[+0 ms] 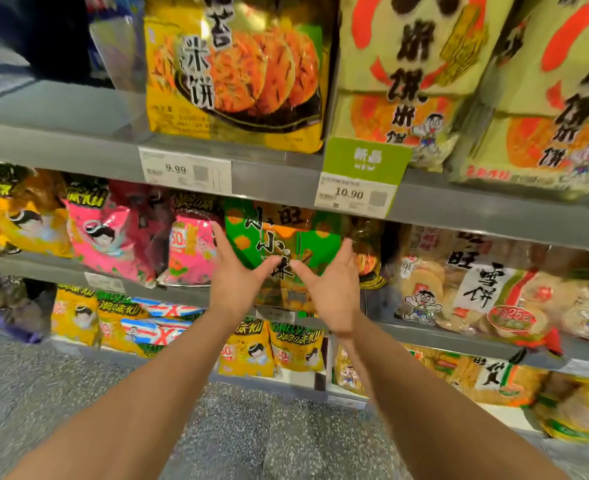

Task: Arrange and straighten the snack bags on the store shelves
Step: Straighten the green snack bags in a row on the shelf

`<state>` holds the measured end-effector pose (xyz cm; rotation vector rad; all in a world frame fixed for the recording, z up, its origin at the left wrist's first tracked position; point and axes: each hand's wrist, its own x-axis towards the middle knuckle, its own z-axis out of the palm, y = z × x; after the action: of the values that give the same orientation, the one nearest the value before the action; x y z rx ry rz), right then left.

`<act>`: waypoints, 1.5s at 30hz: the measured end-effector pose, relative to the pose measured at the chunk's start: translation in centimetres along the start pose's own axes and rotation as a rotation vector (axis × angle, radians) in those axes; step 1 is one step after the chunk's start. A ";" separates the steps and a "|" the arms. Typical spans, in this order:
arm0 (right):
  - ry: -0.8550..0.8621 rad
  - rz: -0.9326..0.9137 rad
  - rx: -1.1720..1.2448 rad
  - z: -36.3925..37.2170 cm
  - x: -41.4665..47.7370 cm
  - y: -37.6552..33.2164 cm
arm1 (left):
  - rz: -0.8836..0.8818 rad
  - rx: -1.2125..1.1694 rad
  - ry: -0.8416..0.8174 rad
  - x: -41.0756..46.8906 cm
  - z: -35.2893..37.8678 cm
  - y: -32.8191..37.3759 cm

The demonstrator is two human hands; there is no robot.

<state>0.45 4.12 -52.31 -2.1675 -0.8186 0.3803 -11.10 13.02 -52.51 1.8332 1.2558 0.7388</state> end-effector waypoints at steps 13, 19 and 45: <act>0.076 0.005 0.228 -3.1 -3.2 -2.4 | -0.116 -0.022 0.024 -3.4 -1.9 2.7; -0.041 0.158 0.200 -5.9 -7.3 -3.2 | -0.160 -0.006 0.066 -7.9 -3.4 3.5; -0.051 -0.134 0.273 -20.0 -17.3 -20.6 | 0.037 -0.101 0.627 -19.2 -19.5 20.0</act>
<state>-11.37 -8.44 -23.52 -1.8474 -0.8802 0.4524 -23.67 -3.86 -25.85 1.5946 1.5301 1.4442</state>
